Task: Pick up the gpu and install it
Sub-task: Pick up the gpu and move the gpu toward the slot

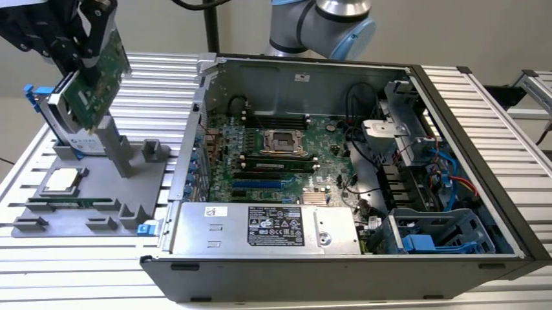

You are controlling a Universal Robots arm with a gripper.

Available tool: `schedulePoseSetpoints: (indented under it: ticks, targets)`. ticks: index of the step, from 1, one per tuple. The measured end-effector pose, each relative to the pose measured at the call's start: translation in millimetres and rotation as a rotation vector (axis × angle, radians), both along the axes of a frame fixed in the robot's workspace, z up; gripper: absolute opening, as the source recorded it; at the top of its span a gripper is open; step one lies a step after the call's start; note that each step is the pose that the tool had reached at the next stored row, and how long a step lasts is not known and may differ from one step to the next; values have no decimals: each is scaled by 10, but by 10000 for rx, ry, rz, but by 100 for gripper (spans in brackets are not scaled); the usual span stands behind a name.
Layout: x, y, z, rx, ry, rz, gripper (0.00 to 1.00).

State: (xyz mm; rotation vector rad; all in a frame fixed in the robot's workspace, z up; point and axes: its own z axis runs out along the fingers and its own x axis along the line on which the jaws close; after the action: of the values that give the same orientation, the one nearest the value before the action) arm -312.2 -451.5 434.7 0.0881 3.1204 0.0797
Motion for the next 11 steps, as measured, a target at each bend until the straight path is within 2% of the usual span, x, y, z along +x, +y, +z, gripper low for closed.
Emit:
schedulePoseSetpoints:
  ticks: [4,11]
  targets:
    - [2,0,12,1,0,2,0]
    - [186,3,13,0,12,0,0]
